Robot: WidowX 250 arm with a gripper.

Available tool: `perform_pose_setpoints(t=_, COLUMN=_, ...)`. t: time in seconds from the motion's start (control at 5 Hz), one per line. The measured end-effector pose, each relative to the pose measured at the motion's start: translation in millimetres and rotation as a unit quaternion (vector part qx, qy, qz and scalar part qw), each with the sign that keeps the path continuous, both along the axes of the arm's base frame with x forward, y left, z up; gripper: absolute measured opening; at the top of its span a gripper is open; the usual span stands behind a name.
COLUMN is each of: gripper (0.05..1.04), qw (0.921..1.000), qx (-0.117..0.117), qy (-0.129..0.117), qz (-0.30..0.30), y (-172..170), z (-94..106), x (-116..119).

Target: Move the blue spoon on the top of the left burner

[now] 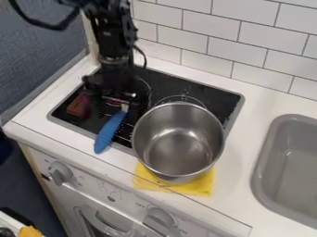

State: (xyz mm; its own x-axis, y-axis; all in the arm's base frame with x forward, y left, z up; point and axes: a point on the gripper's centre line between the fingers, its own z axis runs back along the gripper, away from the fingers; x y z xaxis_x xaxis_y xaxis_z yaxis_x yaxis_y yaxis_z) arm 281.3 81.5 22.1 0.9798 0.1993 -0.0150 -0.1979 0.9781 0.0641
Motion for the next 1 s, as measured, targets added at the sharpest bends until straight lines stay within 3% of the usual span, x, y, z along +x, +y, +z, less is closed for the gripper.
perform_pose_setpoints(t=0.4, gripper=0.948, qw=0.9999, qx=0.017, qy=-0.003, qz=-0.001, y=7.2, z=-13.8, x=8.6)
perform_pose_setpoints(t=0.8, gripper=0.406, qw=0.9999, qx=0.013, qy=-0.007, qz=-0.007, y=3.6, z=-15.0, x=10.3)
perform_pose_setpoints(t=1.0, gripper=0.366, qw=0.9998, qx=0.011, qy=-0.011, qz=-0.015, y=0.7, z=-13.6, x=7.8)
